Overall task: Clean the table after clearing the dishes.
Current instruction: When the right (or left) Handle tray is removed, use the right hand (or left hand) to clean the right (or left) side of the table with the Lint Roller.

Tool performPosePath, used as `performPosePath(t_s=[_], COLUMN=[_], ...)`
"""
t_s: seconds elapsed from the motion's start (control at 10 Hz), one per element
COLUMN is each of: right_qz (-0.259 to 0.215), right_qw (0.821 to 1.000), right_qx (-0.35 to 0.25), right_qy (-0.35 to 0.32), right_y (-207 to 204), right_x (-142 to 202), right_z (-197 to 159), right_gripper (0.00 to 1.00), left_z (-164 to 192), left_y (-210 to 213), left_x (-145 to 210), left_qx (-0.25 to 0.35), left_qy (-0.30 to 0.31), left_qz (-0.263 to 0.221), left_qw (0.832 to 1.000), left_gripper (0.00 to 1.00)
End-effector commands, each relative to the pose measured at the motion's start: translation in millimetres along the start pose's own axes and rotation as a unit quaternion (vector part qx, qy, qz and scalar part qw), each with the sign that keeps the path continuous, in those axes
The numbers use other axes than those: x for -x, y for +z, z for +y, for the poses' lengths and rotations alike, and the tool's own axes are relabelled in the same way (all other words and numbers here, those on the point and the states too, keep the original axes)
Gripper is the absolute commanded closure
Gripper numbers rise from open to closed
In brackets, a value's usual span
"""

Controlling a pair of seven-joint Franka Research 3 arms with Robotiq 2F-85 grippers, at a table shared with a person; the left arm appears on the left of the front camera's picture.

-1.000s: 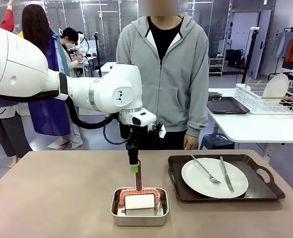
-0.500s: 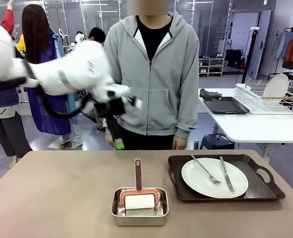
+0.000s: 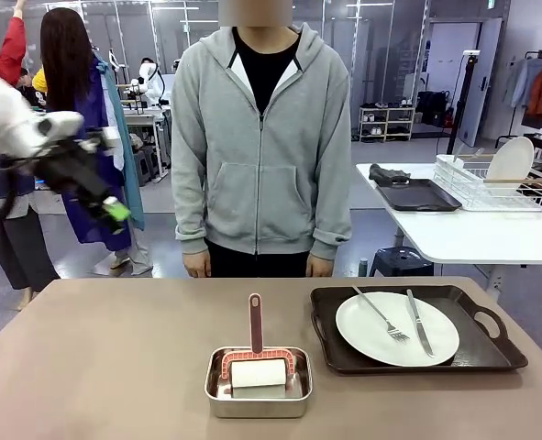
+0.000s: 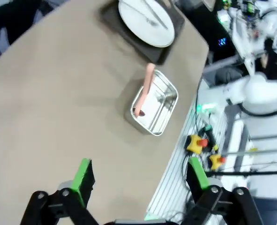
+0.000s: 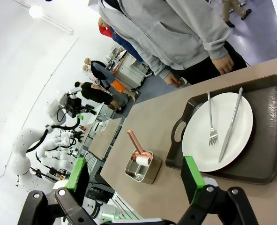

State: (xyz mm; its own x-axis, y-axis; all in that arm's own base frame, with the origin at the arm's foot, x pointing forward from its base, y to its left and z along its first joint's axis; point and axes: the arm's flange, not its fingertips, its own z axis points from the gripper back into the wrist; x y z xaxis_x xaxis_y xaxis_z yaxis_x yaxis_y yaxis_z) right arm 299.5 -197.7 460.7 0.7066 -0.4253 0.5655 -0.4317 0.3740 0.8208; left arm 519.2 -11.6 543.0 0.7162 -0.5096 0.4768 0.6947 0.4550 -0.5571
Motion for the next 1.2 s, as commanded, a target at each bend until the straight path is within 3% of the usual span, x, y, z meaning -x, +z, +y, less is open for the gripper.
performPosePath(t_s=[0.0,0.2,0.4,0.6,0.8,1.0,1.1], right_qz=[0.0,0.0,0.0,0.0,0.0,0.0,0.0], right_qw=[1.0,1.0,1.0,1.0,1.0,1.0,1.0], right_qx=[-0.003,-0.003,-0.003,-0.003,-0.003,-0.003,-0.003], right_qy=[0.002,0.002,0.002,0.002,0.002,0.002,0.002], right_y=[0,0,0,0,0,0,0], right_x=[0,0,0,0,0,0,0], right_z=[2,2,2,2,2,2,2], right_gripper=[0.0,0.0,0.0,0.0,0.0,0.0,0.0], left_z=[3,30,38,41,46,59,46], left_y=[27,85,127,154,155,146,158], left_x=[71,175,254,325,361,357,374], left_qx=[-0.008,0.0,0.025,0.02,0.023,0.03,0.013], left_qy=[0.055,0.124,0.14,0.205,0.234,0.239,0.238], left_qz=[-0.099,-0.18,-0.197,-0.263,-0.318,-0.319,-0.299], left_qw=[0.994,0.976,0.97,0.943,0.918,0.917,0.924], left_gripper=[0.0,0.0,0.0,0.0,0.0,0.0,0.0])
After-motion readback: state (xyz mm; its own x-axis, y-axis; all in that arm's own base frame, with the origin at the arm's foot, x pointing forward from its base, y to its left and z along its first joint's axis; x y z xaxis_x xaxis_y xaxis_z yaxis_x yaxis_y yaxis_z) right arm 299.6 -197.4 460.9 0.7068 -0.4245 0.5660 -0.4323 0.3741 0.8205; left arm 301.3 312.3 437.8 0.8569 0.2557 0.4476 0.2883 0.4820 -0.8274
